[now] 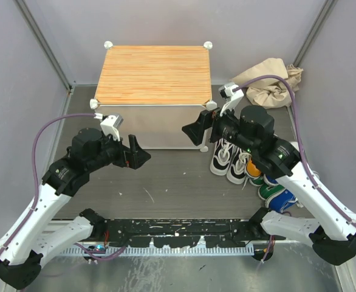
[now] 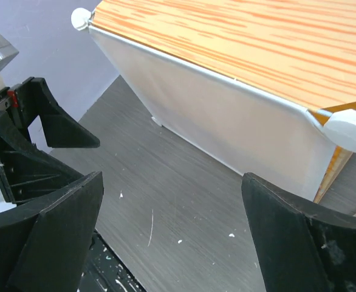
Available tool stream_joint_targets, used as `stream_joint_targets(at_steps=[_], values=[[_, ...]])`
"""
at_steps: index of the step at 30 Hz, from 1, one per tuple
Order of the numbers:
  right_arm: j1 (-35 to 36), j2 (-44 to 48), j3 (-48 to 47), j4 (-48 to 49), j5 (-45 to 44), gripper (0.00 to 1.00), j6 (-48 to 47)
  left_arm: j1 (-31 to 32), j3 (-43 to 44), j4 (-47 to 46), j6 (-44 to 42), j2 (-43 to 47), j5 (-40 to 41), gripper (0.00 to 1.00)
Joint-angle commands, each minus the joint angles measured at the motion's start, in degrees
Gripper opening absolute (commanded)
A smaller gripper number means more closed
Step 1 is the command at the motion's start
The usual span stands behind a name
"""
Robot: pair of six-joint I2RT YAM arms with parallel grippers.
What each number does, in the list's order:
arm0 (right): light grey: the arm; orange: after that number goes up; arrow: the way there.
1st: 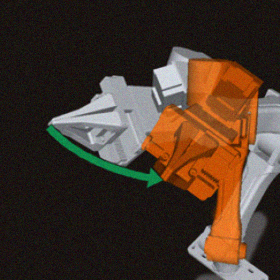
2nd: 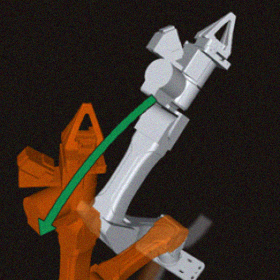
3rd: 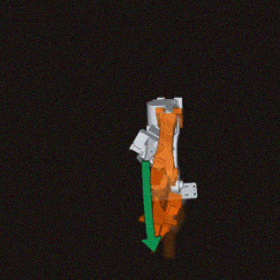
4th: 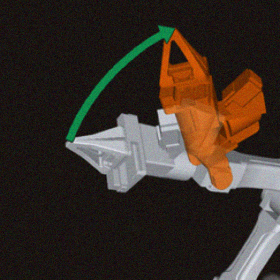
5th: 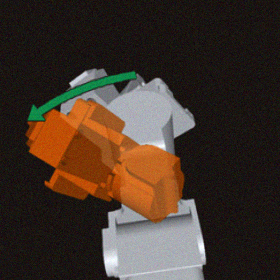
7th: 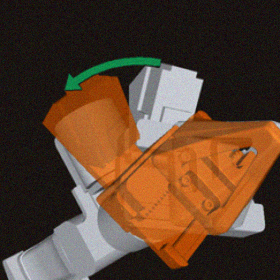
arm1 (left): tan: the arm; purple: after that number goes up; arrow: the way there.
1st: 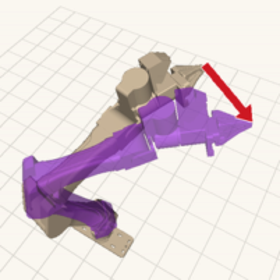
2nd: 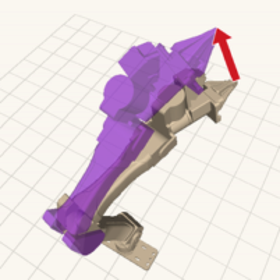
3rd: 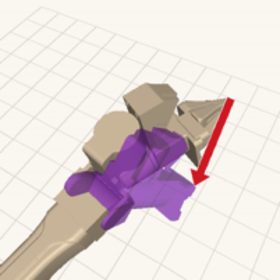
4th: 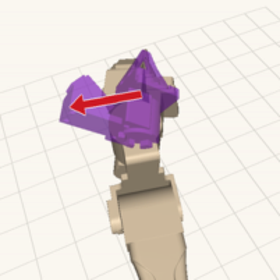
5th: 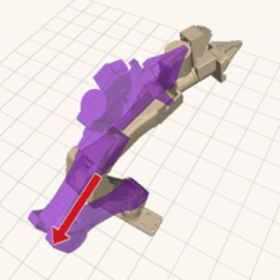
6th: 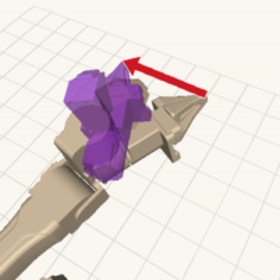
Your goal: Place and organize the shoes in the shoe cabinet
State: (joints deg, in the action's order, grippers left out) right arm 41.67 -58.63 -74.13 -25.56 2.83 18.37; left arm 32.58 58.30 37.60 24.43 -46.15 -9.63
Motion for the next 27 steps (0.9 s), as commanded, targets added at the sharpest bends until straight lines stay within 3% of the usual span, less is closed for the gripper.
stream_joint_targets(at_steps=[1,10,27], values=[[0.3,1.2,-1.8,5.2,1.3,1.0,-4.1,0.2,1.0,-1.4,-1.0,0.5,0.2,0.98],[0.3,-9.0,-12.5,-2.0,-5.7,1.0,-11.2,0.2,2.0,-0.9,-0.6,2.1,-0.3,0.98],[0.2,-13.7,-7.5,9.2,-12.6,1.0,-18.9,0.2,1.9,-0.2,-0.1,5.9,-1.7,0.98]])
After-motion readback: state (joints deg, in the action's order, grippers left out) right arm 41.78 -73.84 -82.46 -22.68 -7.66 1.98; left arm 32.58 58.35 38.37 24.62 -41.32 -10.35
